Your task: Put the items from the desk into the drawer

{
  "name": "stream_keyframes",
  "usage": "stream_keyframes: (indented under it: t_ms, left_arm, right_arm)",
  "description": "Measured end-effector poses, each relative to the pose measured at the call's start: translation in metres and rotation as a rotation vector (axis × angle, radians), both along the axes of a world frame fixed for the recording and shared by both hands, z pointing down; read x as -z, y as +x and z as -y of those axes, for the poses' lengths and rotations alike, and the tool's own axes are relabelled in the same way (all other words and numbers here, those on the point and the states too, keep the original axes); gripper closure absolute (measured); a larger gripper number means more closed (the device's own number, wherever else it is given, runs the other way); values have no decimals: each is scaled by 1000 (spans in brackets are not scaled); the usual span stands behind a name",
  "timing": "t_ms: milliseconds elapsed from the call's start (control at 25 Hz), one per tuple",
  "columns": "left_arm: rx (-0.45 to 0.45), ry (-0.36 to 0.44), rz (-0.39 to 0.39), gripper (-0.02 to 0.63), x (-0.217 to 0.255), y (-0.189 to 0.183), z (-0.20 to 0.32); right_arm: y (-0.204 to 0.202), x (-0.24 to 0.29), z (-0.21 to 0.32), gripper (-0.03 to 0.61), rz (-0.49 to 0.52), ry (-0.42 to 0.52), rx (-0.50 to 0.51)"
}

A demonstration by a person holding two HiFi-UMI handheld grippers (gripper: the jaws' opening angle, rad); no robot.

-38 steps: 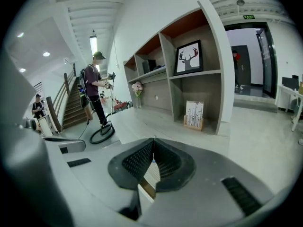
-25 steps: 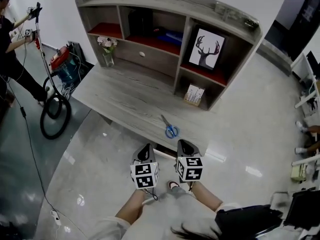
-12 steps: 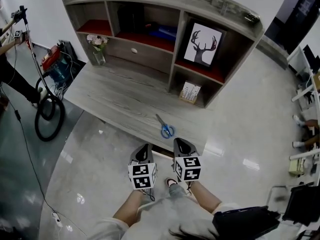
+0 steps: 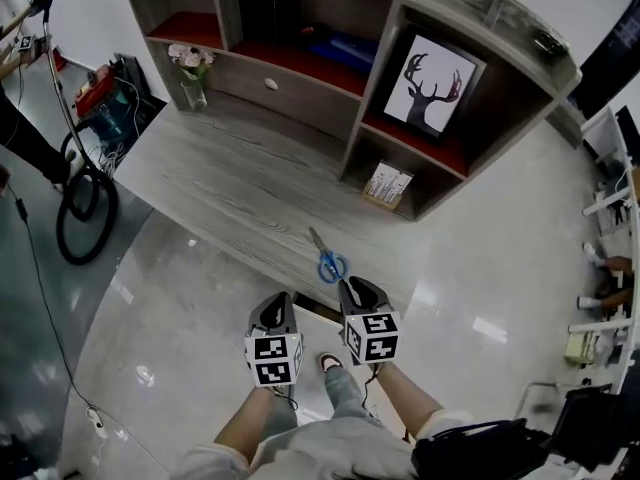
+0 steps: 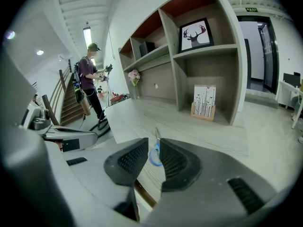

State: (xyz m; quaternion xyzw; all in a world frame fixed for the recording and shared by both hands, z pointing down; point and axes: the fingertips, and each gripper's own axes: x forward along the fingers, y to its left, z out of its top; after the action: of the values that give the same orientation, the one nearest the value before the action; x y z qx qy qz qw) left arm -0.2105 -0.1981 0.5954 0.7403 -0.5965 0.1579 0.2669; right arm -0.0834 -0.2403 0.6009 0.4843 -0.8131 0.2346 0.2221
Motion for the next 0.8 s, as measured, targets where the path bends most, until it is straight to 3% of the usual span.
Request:
stream_keyframes:
  t_ms: [800]
  left_arm:
    - [23,-83,-18,617,-74,-12,10]
  right_arm:
    - [-13,-88,36,486,-169,-104,114]
